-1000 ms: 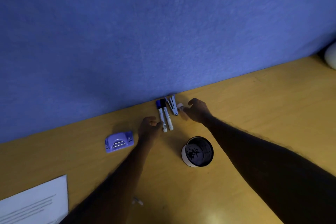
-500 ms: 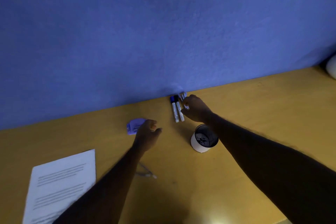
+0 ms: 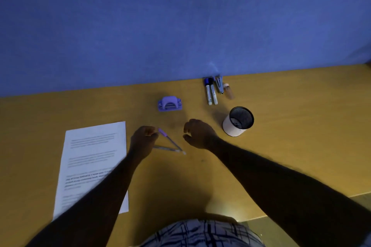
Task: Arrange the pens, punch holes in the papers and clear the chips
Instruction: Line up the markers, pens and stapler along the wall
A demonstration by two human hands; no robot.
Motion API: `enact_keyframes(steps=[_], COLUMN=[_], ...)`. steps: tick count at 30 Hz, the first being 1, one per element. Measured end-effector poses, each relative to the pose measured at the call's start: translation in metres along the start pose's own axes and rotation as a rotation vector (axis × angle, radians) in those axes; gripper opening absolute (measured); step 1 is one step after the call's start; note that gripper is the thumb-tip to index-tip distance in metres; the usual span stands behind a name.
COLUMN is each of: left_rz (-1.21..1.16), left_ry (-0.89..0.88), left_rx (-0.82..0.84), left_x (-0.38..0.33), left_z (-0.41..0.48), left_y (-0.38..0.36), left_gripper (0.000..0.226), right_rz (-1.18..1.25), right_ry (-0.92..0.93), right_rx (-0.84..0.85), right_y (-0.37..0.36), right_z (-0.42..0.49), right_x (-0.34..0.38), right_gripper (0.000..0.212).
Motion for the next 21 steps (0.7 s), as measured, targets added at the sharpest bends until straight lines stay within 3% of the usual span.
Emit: enact_keyframes(steps=[10,14,21], left_rz=[0.112,0.092,-0.05], left_ry=[0.04,0.019,-0.016], left_rx=[0.026,0.07,0.102], left_x=[0.024,0.023,0.015], left_z=[-0.02,-0.023,-0.018], left_y=[0.002,-0.004,-0.004], left_gripper=[0.026,0.024,0.019], right_rz=[0.021,0.051,0.324], right_ry=[-0.153,-0.183,-0.184], right_rx=[0.066,0.086,-0.001], right_y=[-0.036,-0.042,-0.027], right_z=[0.028,0.033,0.03], right_x=[0.022,0.02,0.017], right_gripper=[0.039,0.031,0.026])
Point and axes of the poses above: each hand's wrist, its own z-axis towards the middle knuckle, its own y-axis out of the back of the hand, x = y × z, the point moved 7 cm from there along z, towards the middle knuckle, and after that the axes turned 12 degrees about x, right-handed, at the moved point
